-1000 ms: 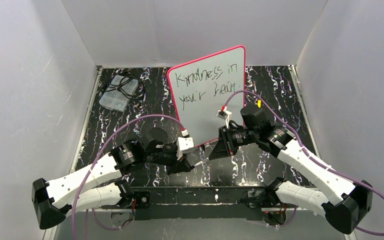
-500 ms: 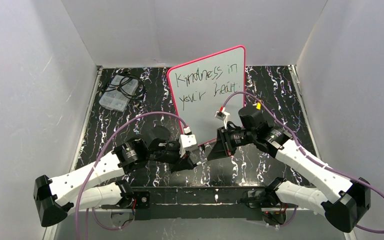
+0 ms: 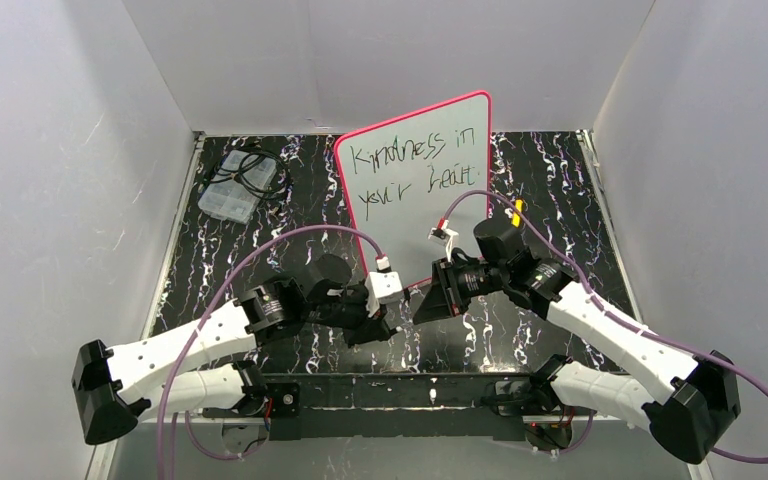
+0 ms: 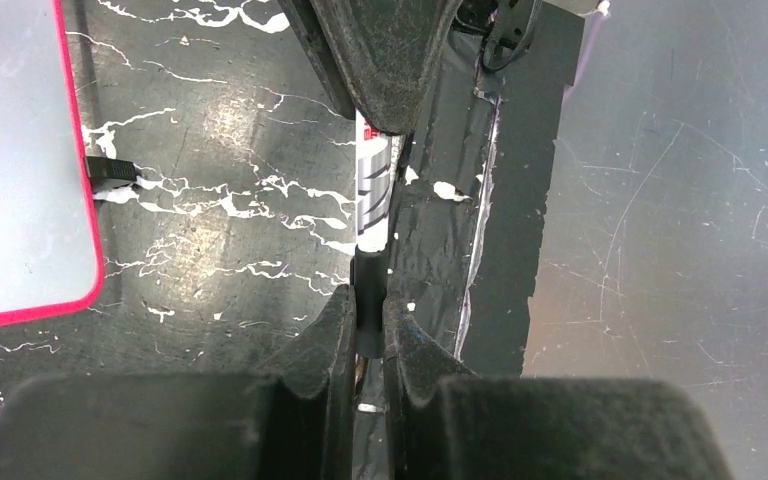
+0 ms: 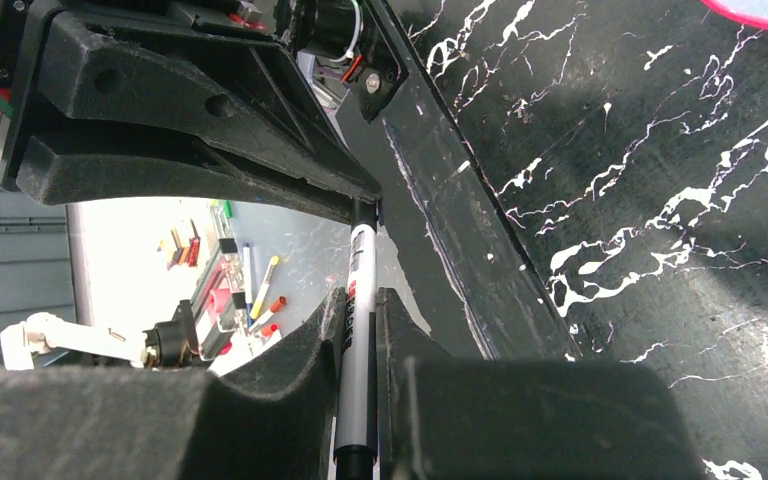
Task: Write a sentence on the whiteboard
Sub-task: Close the whiteboard marker at the center of the board.
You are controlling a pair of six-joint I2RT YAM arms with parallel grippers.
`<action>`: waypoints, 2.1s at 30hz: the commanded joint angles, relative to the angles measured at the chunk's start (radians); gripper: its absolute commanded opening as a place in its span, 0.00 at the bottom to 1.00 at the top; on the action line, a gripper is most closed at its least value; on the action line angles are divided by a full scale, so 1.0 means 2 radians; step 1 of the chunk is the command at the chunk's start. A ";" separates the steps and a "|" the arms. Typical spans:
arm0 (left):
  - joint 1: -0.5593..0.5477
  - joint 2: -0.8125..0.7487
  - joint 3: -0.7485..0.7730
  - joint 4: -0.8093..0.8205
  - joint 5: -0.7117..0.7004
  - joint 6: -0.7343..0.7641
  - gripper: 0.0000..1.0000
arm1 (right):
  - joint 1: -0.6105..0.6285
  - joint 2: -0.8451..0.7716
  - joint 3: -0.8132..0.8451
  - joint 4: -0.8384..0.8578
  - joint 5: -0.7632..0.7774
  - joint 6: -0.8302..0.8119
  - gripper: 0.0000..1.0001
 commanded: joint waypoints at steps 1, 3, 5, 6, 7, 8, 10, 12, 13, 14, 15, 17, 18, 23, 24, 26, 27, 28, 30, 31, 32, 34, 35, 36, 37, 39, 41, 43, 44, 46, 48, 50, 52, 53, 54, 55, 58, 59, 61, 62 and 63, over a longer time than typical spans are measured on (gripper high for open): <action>-0.013 -0.008 0.018 0.107 -0.015 -0.003 0.00 | 0.013 -0.005 -0.016 0.037 -0.007 0.016 0.01; -0.016 -0.006 0.016 0.123 -0.017 -0.004 0.00 | 0.015 -0.006 -0.021 0.043 -0.007 0.021 0.01; -0.020 0.000 0.015 0.138 -0.016 -0.011 0.00 | 0.017 -0.005 -0.025 0.046 -0.007 0.022 0.01; -0.022 0.002 0.015 0.145 -0.017 -0.018 0.00 | 0.017 -0.005 -0.027 0.046 -0.006 0.022 0.01; -0.025 0.003 0.014 0.149 -0.018 -0.019 0.00 | 0.018 -0.006 -0.029 0.047 -0.005 0.023 0.01; -0.027 0.004 0.014 0.166 -0.019 -0.020 0.00 | 0.019 -0.006 -0.031 0.050 -0.005 0.024 0.01; -0.030 0.007 0.015 0.174 -0.019 -0.019 0.00 | 0.021 -0.008 -0.037 0.060 -0.005 0.031 0.01; -0.032 0.012 0.019 0.175 -0.017 -0.016 0.00 | 0.022 -0.010 -0.043 0.071 -0.005 0.038 0.01; -0.033 0.013 0.020 0.177 -0.016 -0.016 0.00 | 0.024 -0.010 -0.045 0.074 -0.005 0.040 0.01; -0.034 0.014 0.019 0.178 -0.016 -0.016 0.00 | 0.024 -0.011 -0.046 0.076 -0.004 0.041 0.01; -0.036 0.014 0.018 0.180 -0.016 -0.014 0.00 | 0.025 -0.011 -0.047 0.078 -0.004 0.042 0.01; -0.039 0.014 0.017 0.183 -0.020 -0.014 0.00 | 0.028 -0.011 -0.049 0.080 -0.003 0.044 0.01; -0.040 0.012 0.017 0.185 -0.022 -0.014 0.00 | 0.028 -0.011 -0.049 0.081 -0.002 0.045 0.01; -0.046 0.009 0.015 0.198 -0.031 -0.013 0.00 | 0.035 -0.011 -0.053 0.082 0.003 0.046 0.01; -0.048 0.009 0.015 0.202 -0.032 -0.013 0.00 | 0.035 -0.011 -0.054 0.082 0.004 0.047 0.01; -0.050 0.008 0.013 0.212 -0.033 -0.014 0.00 | 0.038 -0.012 -0.055 0.082 0.006 0.048 0.01; -0.051 0.009 0.013 0.216 -0.033 -0.015 0.00 | 0.039 -0.012 -0.056 0.082 0.008 0.048 0.01; -0.052 0.009 0.013 0.218 -0.033 -0.015 0.00 | 0.041 -0.013 -0.056 0.082 0.009 0.049 0.01; -0.053 0.011 0.013 0.220 -0.032 -0.015 0.00 | 0.043 -0.014 -0.056 0.080 0.011 0.049 0.01; -0.054 0.011 0.013 0.220 -0.032 -0.015 0.00 | 0.043 -0.014 -0.056 0.077 0.013 0.048 0.01; -0.054 0.011 0.013 0.219 -0.028 -0.014 0.00 | 0.043 -0.014 -0.055 0.071 0.017 0.044 0.01; -0.054 0.011 0.014 0.212 -0.017 -0.012 0.00 | 0.043 -0.015 -0.044 0.036 0.032 0.027 0.01; -0.054 0.010 0.020 0.190 -0.017 -0.003 0.00 | 0.043 -0.015 -0.036 0.020 0.041 0.017 0.01; -0.054 0.011 0.028 0.166 -0.018 0.010 0.00 | 0.043 -0.017 -0.030 0.005 0.050 0.007 0.01; -0.054 0.009 0.032 0.138 -0.015 0.017 0.00 | 0.043 -0.019 -0.024 -0.006 0.058 -0.001 0.01; -0.054 -0.006 0.036 0.091 -0.019 0.030 0.00 | 0.043 -0.028 -0.021 -0.008 0.068 -0.007 0.01; -0.054 -0.024 0.037 0.050 -0.030 0.039 0.00 | 0.043 -0.037 -0.023 0.000 0.071 -0.005 0.01; -0.054 -0.041 0.040 0.012 -0.045 0.043 0.04 | 0.043 -0.045 -0.026 0.009 0.075 -0.001 0.01; -0.054 -0.049 0.042 -0.003 -0.054 0.045 0.08 | 0.043 -0.048 -0.028 0.014 0.076 0.000 0.01; -0.054 -0.061 0.047 -0.029 -0.067 0.047 0.15 | 0.043 -0.053 -0.034 0.026 0.078 0.006 0.01; -0.054 -0.068 0.053 -0.050 -0.076 0.048 0.23 | 0.043 -0.058 -0.038 0.036 0.084 0.011 0.01; -0.054 -0.076 0.057 -0.062 -0.084 0.046 0.28 | 0.043 -0.065 -0.046 0.045 0.092 0.017 0.01; -0.054 -0.084 0.059 -0.066 -0.091 0.042 0.37 | 0.043 -0.072 -0.053 0.060 0.099 0.025 0.01; -0.054 -0.088 0.059 -0.067 -0.092 0.039 0.41 | 0.043 -0.076 -0.059 0.069 0.103 0.031 0.01; -0.054 -0.090 0.060 -0.069 -0.091 0.035 0.46 | 0.043 -0.079 -0.065 0.082 0.104 0.039 0.01; -0.054 -0.091 0.061 -0.072 -0.088 0.033 0.50 | 0.043 -0.083 -0.070 0.093 0.107 0.047 0.01; -0.054 -0.086 0.062 -0.088 -0.078 0.027 0.60 | 0.043 -0.094 -0.082 0.114 0.111 0.063 0.01; -0.054 -0.084 0.060 -0.091 -0.078 0.025 0.62 | 0.043 -0.095 -0.082 0.118 0.110 0.065 0.01; -0.054 -0.083 0.053 -0.091 -0.079 0.021 0.67 | 0.043 -0.094 -0.079 0.120 0.104 0.069 0.01; -0.054 -0.080 0.049 -0.090 -0.079 0.020 0.69 | 0.043 -0.094 -0.078 0.121 0.100 0.071 0.01; -0.054 -0.076 0.049 -0.091 -0.079 0.019 0.70 | 0.043 -0.092 -0.076 0.123 0.095 0.072 0.01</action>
